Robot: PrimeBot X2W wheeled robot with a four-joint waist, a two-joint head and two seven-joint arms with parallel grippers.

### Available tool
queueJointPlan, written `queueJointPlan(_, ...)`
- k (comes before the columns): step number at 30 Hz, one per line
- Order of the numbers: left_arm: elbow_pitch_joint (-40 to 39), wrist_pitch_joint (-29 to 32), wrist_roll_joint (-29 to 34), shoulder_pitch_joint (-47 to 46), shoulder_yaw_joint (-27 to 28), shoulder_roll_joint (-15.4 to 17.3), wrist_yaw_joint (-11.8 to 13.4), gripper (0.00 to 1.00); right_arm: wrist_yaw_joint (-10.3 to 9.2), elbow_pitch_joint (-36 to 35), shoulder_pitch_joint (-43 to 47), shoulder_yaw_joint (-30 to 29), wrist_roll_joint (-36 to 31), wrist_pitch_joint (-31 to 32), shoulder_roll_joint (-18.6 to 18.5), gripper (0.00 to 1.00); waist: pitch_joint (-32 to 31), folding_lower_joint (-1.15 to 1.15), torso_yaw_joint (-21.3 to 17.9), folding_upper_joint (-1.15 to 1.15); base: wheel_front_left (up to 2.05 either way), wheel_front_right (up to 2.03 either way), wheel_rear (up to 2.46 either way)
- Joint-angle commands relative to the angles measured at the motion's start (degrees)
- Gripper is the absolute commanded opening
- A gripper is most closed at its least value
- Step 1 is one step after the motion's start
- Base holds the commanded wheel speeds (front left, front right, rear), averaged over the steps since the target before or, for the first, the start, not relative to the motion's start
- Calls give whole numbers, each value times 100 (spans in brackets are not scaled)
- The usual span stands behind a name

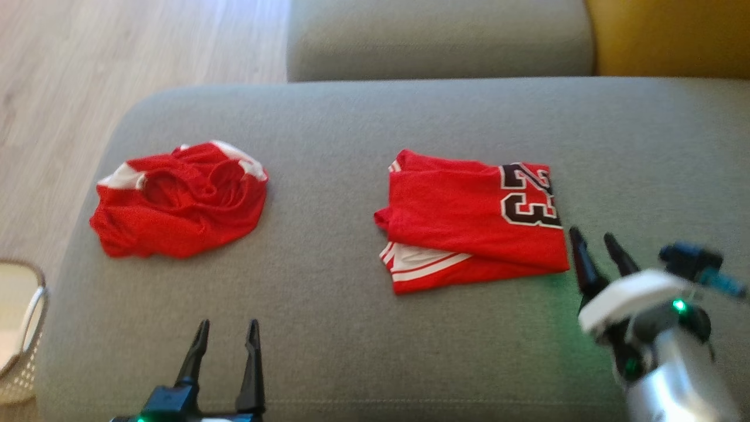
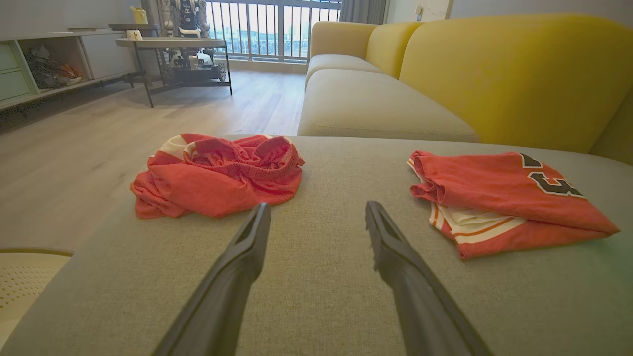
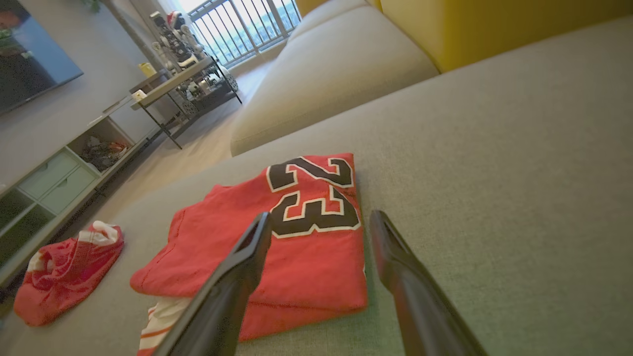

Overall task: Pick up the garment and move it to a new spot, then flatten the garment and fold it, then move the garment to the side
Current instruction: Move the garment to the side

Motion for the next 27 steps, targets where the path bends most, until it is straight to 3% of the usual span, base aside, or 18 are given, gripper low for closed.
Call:
queueJointPlan(1, -198, -71, -8, -260, 107, -61, -43, 100, -2, 172, -580, -72, 231, 349, -51, 100, 187, -1, 149, 0, 0, 0, 0)
queueJointPlan(5, -183, -71, -9, -406, 78, -64, -39, 100, -2, 960, -1332, -723, 507, 1037, -190, 100, 394, -1, 345, 0, 0, 0, 0)
queueJointPlan(9, -179, -71, -104, -558, 4, -65, -9, 100, -2, 1717, -1940, -1120, 256, 1498, -409, 100, 618, -1, 502, 0, 0, 0, 0)
queueJointPlan(21, -45, -71, -145, -739, -152, -66, -52, 100, -2, 2790, -2345, -1270, -88, 1412, -395, 100, 680, -1, 703, 0, 0, 0, 0)
queueJointPlan(22, -36, -71, -147, -747, -164, -66, -56, 100, -2, 2902, -2371, -1286, -140, 1413, -403, 91, 677, -1, 717, 0, 0, 0, 0)
queueJointPlan(23, -28, -71, -149, -753, -176, -66, -56, 100, -2, 2995, -2398, -1292, -182, 1403, -403, 50, 673, -1, 728, 0, 0, 0, 0)
queueJointPlan(24, -22, -71, -149, -755, -186, -66, -56, 100, -2, 3068, -2422, -1295, -221, 1373, -404, 29, 667, -1, 733, 0, 0, 0, 0)
queueJointPlan(25, -17, -71, -149, -750, -190, -66, -56, 100, -2, 3121, -2439, -1261, -287, 1323, -406, 0, 664, -1, 732, 0, 0, 0, 0)
queueJointPlan(27, 1, -71, -151, -727, -187, -66, -57, 100, -2, 3199, -2452, -1196, -396, 1211, -405, 0, 659, -1, 701, 0, 0, 0, 0)
